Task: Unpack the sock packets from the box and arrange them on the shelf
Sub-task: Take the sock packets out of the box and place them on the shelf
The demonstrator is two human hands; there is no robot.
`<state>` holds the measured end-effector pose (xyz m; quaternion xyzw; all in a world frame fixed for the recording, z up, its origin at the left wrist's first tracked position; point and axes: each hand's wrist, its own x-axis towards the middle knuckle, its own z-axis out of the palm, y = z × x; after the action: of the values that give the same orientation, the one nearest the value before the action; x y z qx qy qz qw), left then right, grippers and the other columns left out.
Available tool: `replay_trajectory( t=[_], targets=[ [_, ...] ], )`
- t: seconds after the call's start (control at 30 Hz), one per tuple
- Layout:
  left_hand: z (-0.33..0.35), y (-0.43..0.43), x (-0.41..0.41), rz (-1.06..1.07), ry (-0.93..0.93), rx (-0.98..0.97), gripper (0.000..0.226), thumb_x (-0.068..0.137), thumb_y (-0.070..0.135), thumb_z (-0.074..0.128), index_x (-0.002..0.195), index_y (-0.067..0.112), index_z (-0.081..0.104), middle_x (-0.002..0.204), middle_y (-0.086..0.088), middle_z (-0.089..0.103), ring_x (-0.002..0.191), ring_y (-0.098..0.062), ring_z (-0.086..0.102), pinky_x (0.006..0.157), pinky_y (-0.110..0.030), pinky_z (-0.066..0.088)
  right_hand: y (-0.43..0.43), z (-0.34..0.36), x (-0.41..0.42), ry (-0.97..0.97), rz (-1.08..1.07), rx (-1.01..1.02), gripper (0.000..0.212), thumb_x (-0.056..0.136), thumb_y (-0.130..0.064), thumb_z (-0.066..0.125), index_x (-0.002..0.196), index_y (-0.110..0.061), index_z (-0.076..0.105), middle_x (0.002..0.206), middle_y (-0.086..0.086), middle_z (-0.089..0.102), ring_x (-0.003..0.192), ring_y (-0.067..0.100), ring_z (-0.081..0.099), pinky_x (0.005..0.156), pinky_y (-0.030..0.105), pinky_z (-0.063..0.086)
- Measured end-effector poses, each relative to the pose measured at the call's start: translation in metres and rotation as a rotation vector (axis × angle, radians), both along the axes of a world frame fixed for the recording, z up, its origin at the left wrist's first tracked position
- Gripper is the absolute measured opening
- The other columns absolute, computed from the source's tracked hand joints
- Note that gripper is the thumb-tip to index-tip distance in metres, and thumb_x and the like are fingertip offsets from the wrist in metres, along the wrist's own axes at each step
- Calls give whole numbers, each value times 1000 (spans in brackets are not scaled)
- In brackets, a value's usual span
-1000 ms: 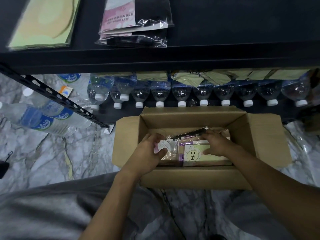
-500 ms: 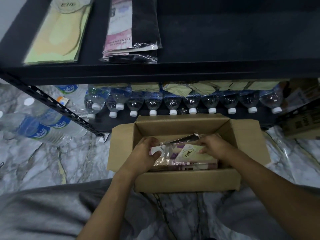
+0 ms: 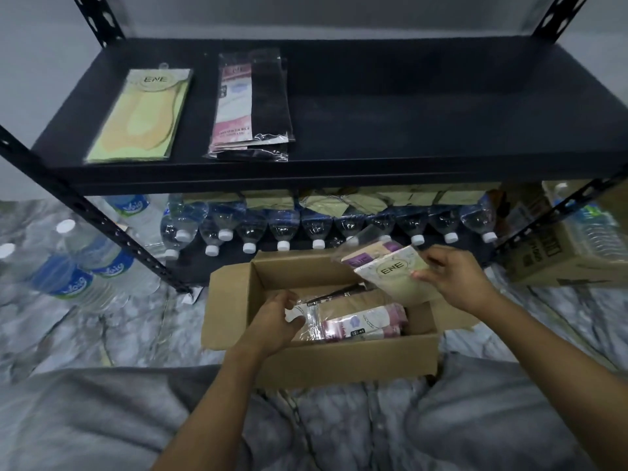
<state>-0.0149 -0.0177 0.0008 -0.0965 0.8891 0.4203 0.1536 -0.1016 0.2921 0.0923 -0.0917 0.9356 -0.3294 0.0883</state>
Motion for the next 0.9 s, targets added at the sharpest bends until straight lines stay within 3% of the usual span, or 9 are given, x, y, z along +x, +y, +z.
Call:
replay_trajectory(
  t=[0.1, 0.17, 0.2, 0.27, 0.37, 0.5, 0.63, 0.77, 0.9],
  targets=[
    [-6, 6, -1, 10, -24, -1, 41, 85, 18, 71, 123, 13, 56, 108, -2, 55, 90, -15, 51, 82, -25, 43, 12, 5, 8, 44, -53, -17, 28, 76, -9, 76, 66, -25, 55, 72, -10, 52, 65, 7, 49, 58, 9, 38],
    [-9, 11, -5, 35, -56, 0, 41, 84, 21, 71, 122, 15, 56, 109, -4, 57, 88, -16, 53, 79, -24, 43, 19, 4, 8, 47, -73, -17, 12, 75, -12, 77, 84, -11, 69, 82, 0, 63, 74, 18, 58, 67, 22, 46],
    [-11, 14, -8, 50, -77, 0, 41, 84, 24, 72, 122, 16, 56, 110, -5, 59, 89, -17, 55, 79, -25, 44, 22, 3, 8, 51, -80, -14, 19, 75, -12, 77, 92, -7, 71, 88, 5, 66, 78, 22, 60, 70, 29, 47],
    [-16, 22, -15, 77, -116, -24, 43, 85, 27, 72, 123, 16, 56, 112, -6, 62, 97, -23, 61, 85, -29, 48, 27, -1, 6, 77, -77, -10, 25, 75, -13, 78, 98, -6, 72, 91, 8, 67, 78, 23, 59, 67, 26, 45],
    [-28, 36, -26, 128, -180, -48, 48, 86, 29, 70, 126, 8, 53, 117, -13, 66, 106, -29, 64, 87, -31, 49, 31, -1, 5, 80, -79, -44, 22, 74, -15, 78, 95, -11, 72, 88, 5, 67, 76, 21, 58, 63, 18, 41],
    [-52, 50, -37, 161, -342, -109, 61, 87, 36, 68, 133, 4, 45, 133, -17, 57, 124, -31, 54, 92, -29, 42, 34, 0, 1, 74, -80, -89, 14, 74, -14, 77, 87, -16, 72, 87, 4, 70, 79, 22, 61, 70, 34, 47],
    [-75, 53, -47, 227, -426, -116, 71, 84, 37, 70, 137, -1, 40, 138, -16, 52, 127, -30, 51, 95, -31, 42, 33, 1, -2, 74, -47, -147, 27, 73, -12, 78, 75, -34, 63, 84, -8, 68, 80, 12, 63, 64, 14, 44],
    [-98, 53, -57, 308, -483, -61, 84, 79, 41, 74, 139, -2, 36, 141, -15, 49, 126, -29, 52, 94, -27, 46, 33, -4, -5, 75, -49, -103, 10, 71, -16, 79, 74, -18, 69, 83, 1, 70, 80, 19, 65, 69, 29, 48],
    [-110, 59, -62, 327, -445, -86, 87, 73, 40, 80, 137, -3, 40, 139, -17, 49, 127, -30, 50, 94, -26, 44, 25, 5, -4, 70, -21, -163, 21, 66, -28, 74, 61, -44, 61, 74, -18, 65, 72, 1, 61, 60, 8, 41]
  ],
)
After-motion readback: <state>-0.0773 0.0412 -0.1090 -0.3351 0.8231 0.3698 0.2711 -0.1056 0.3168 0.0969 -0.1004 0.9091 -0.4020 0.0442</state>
